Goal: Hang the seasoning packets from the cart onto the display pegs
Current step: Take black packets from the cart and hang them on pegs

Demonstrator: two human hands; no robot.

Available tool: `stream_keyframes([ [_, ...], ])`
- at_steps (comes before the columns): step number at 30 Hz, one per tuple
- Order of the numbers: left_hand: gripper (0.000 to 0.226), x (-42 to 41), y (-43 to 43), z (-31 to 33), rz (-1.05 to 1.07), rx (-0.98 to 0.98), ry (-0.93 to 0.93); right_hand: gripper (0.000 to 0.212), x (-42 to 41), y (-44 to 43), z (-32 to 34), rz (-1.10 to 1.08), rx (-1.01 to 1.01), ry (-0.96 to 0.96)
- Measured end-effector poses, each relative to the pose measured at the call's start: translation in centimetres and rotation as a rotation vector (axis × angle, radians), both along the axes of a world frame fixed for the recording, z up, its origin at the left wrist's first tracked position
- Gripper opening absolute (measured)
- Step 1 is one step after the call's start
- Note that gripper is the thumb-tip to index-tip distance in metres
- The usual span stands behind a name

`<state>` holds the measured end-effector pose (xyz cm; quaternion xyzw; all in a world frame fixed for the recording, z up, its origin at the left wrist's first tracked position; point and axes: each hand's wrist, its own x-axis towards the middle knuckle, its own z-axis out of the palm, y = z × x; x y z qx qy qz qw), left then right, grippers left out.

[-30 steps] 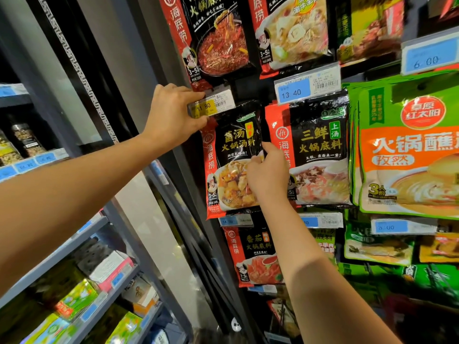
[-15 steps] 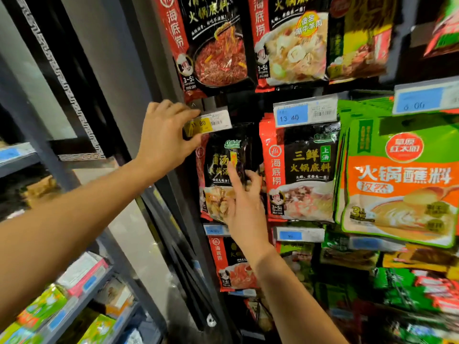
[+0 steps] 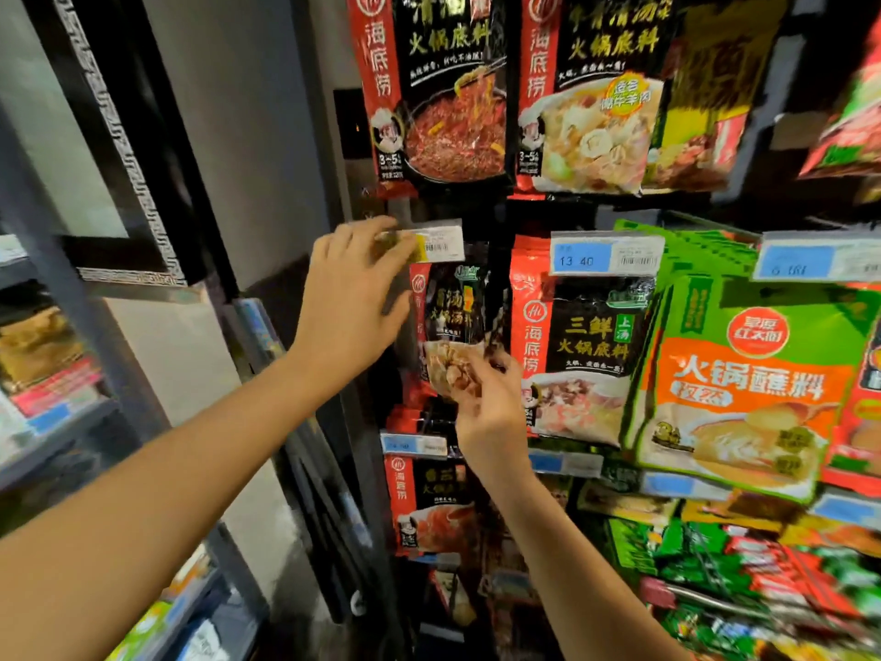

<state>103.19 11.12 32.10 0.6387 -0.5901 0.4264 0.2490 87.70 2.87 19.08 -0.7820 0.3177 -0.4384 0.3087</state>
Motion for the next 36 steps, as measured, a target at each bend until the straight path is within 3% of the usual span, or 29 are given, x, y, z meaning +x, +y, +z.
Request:
stream_keyframes([
  [3,0.044,-3.4,0.0,-4.9,-0.155,0.008,0.179,0.043,-5.6,1.9,-1.9,0.009,0.032,-0.029],
  [9,0.021,-14.6,-2.8,-14.6,-0.349,0.326,0.59,0.025,-19.4,3.2,-6.2,-0.165,0.297,0.021],
  [16,0.02,-31.9,-5.7,-22.1,-0.58,0.659,0.754,0.023,-37.2,2.3,-11.2,-0.465,0.405,0.097],
  [20,0.025,-41.0,-6.7,-27.0,-0.487,0.896,0.923,0.025,-48.0,0.8,-15.9,-0.52,0.592,0.084],
  [23,0.02,-46.4,-7.0,-30.8,-0.357,1.054,1.068,0.019,-55.2,-0.3,-18.9,-0.544,0.635,0.198],
  [26,0.042,-49.8,-6.8,-34.8,-0.234,1.259,1.078,0.019,-59.7,-1.0,-22.4,-0.559,0.777,0.249],
  [28,0.065,-50.7,-6.4,-37.7,-0.114,1.328,1.101,0.024,-61.1,-1.3,-25.0,-0.532,0.913,0.254],
  [31,0.106,-50.4,-6.5,-42.1,0.168,1.274,0.986,0.02,-60.8,-2.0,-27.6,-0.469,1.02,0.245],
  [33,0.114,-49.9,-6.3,-44.0,0.286,1.302,0.969,0.026,-60.0,-2.9,-29.5,-0.456,1.098,0.218],
  [36,0.104,-49.0,-5.0,-44.8,0.275,1.337,0.956,0.035,-58.5,-4.8,-34.1,-0.444,1.171,0.199],
])
